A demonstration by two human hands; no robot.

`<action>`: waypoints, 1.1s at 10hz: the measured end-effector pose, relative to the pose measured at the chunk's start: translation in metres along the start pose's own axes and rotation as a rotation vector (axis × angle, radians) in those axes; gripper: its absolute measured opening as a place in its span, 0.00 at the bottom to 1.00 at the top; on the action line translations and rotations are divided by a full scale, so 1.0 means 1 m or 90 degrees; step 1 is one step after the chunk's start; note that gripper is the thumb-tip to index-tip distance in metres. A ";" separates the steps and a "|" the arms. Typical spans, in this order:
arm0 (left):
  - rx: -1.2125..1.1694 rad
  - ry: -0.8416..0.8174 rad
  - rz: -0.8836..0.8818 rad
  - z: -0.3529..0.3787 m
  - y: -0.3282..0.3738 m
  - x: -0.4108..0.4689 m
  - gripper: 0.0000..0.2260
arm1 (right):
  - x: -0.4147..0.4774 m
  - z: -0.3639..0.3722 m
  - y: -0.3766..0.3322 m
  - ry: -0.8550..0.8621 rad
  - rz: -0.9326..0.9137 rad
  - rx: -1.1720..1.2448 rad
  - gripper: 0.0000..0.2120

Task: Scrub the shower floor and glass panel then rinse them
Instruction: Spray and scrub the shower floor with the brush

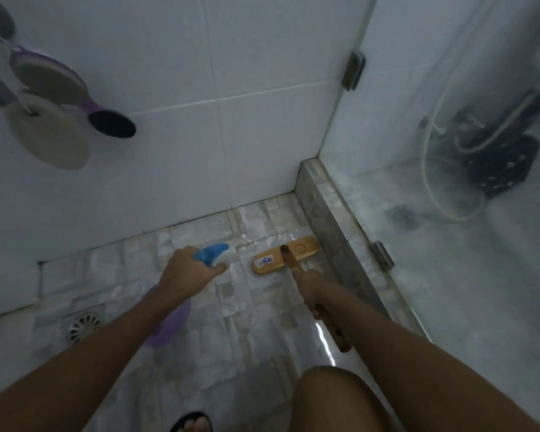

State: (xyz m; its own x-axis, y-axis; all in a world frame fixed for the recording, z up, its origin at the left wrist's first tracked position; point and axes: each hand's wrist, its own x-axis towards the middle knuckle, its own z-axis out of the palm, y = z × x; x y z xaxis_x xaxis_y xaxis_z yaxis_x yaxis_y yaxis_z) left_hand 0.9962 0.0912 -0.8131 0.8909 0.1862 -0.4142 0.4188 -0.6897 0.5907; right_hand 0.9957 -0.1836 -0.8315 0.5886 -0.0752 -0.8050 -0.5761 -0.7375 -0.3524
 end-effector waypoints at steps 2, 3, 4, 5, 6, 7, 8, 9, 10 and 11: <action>-0.192 0.065 -0.056 0.025 -0.006 0.006 0.21 | -0.015 0.013 0.064 0.003 0.057 0.054 0.28; -0.164 0.087 -0.004 0.028 -0.002 -0.005 0.19 | -0.034 0.018 0.084 -0.008 0.083 0.069 0.27; -0.192 0.100 0.004 0.022 -0.001 -0.003 0.15 | -0.020 0.011 0.059 -0.002 0.024 0.038 0.25; -0.218 0.105 0.010 0.013 -0.005 0.005 0.14 | 0.027 -0.009 -0.011 0.001 -0.009 0.011 0.32; -0.230 0.118 0.011 0.013 -0.010 0.007 0.13 | 0.071 -0.031 -0.076 -0.017 -0.066 -0.129 0.44; -0.255 0.124 -0.005 0.015 -0.011 0.009 0.16 | 0.082 -0.038 -0.103 0.004 -0.053 -0.063 0.29; -0.282 0.118 0.002 0.013 -0.007 0.008 0.15 | 0.052 -0.028 -0.072 0.006 -0.052 -0.073 0.28; -0.284 0.102 0.000 0.011 -0.008 0.010 0.14 | 0.013 -0.009 -0.010 0.032 -0.015 -0.061 0.06; -0.266 0.113 -0.012 0.009 -0.013 0.016 0.14 | -0.006 0.002 0.020 0.032 -0.012 -0.117 0.14; -0.232 0.129 -0.003 0.005 -0.017 0.021 0.16 | 0.002 0.001 0.007 0.057 0.012 -0.122 0.17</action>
State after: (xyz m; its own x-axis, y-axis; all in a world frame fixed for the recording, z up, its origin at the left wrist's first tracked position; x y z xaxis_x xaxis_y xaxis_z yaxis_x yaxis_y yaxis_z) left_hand 1.0066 0.1034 -0.8358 0.8903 0.3480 -0.2936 0.4248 -0.4030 0.8106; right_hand 0.9925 -0.1878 -0.8360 0.6317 -0.1441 -0.7617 -0.4746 -0.8488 -0.2330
